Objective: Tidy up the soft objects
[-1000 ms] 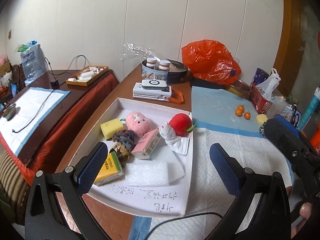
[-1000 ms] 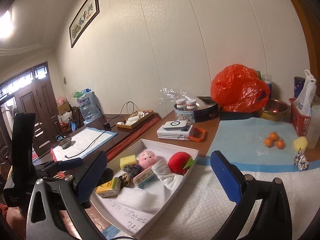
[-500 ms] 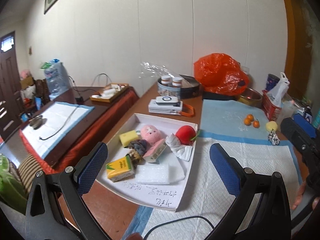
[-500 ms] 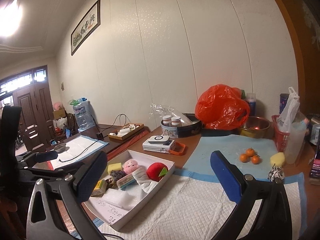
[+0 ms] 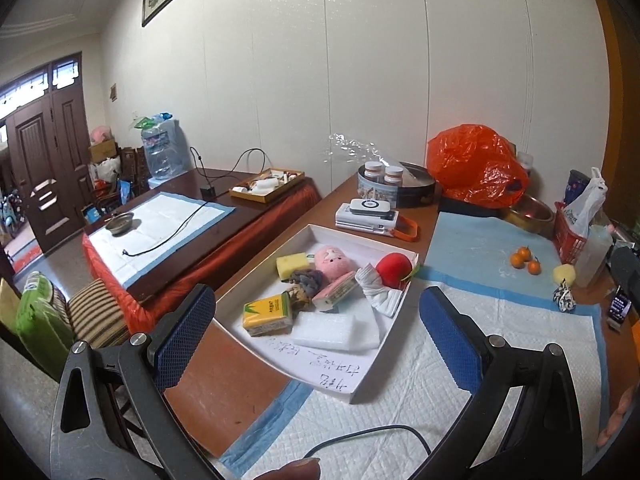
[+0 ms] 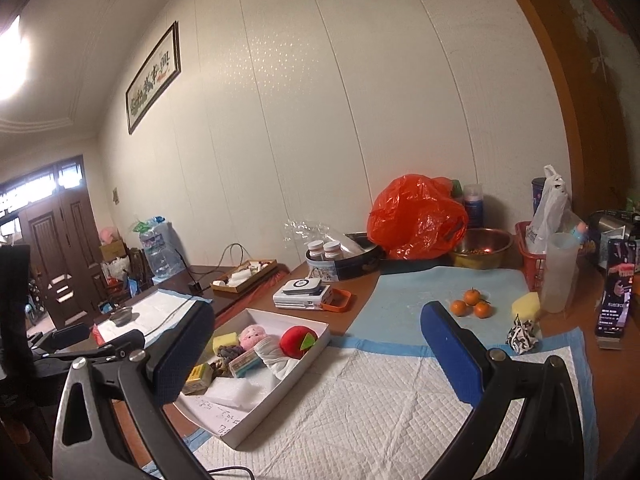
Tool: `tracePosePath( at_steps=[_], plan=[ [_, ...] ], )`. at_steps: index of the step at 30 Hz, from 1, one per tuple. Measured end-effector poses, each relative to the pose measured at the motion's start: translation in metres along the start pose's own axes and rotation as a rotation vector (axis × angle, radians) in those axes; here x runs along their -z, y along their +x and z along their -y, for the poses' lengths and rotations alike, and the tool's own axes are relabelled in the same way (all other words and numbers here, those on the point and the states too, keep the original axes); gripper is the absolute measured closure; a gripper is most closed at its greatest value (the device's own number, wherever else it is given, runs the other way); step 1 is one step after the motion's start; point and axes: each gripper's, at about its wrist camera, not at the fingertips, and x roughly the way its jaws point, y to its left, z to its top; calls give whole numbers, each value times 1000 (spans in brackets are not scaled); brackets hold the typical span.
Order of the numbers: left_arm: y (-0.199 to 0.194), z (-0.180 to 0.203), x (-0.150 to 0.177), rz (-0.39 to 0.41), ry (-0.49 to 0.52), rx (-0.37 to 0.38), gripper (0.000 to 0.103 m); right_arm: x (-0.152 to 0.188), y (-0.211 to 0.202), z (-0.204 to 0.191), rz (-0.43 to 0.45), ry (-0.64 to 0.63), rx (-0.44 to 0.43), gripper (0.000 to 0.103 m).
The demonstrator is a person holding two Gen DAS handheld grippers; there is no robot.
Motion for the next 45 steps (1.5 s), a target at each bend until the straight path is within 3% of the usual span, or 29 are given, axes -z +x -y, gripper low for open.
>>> tracePosePath(
  at_steps=[7, 13, 24, 45],
  plan=[
    [10, 4, 11, -97, -30, -44, 0, 3, -6, 0, -22, -40, 9, 0],
    [8, 6, 14, -87, -25, -63, 0, 6, -9, 5, -47, -26, 19, 0],
    [19, 3, 12, -130, -30, -49, 0, 7, -14, 11, -2, 4, 48, 0],
    [27, 4, 17, -137, -12, -36, 0, 12, -7, 9, -33, 12, 34, 0]
  ],
)
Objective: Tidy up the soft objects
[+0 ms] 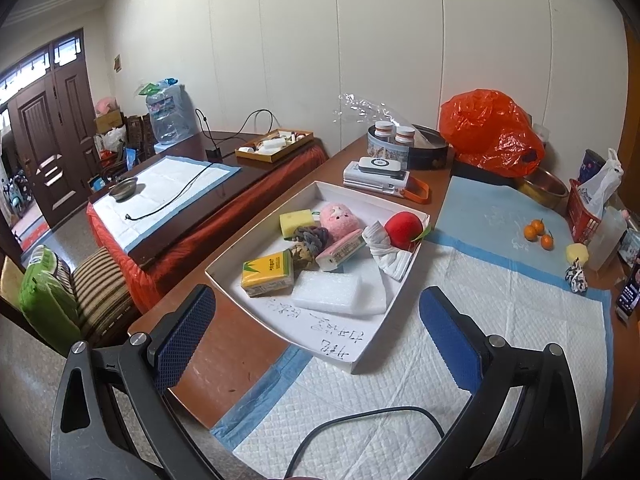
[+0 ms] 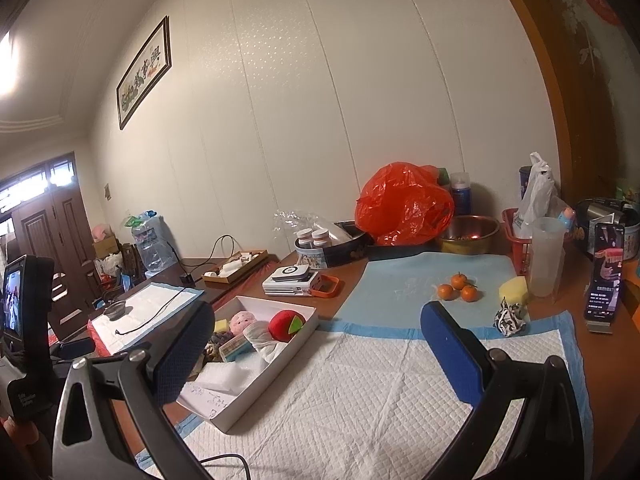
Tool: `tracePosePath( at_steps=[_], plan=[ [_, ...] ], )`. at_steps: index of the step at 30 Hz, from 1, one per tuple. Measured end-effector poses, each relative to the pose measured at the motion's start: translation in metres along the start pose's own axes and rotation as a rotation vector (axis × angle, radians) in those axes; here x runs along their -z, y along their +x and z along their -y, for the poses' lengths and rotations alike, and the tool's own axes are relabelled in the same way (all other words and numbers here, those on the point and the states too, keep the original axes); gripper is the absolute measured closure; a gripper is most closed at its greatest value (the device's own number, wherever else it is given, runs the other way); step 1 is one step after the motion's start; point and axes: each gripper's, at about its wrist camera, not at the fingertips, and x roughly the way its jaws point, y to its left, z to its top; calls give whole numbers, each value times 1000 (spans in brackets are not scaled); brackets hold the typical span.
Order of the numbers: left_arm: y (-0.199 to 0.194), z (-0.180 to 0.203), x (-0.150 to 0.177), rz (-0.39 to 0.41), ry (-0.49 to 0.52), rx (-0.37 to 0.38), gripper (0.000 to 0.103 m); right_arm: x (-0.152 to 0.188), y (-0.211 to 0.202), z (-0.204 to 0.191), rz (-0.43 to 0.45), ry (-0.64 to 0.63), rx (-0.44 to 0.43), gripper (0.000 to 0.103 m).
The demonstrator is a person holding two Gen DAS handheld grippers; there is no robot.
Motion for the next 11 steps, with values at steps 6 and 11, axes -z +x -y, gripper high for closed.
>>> tracePosePath(
  at_steps=[6, 11],
  plan=[
    [0, 0, 0, -1, 1, -1, 0, 1, 0, 1, -6, 2, -3, 0],
    [2, -1, 5, -7, -3, 5, 0, 2, 1, 1, -11, 3, -4, 0]
  ],
)
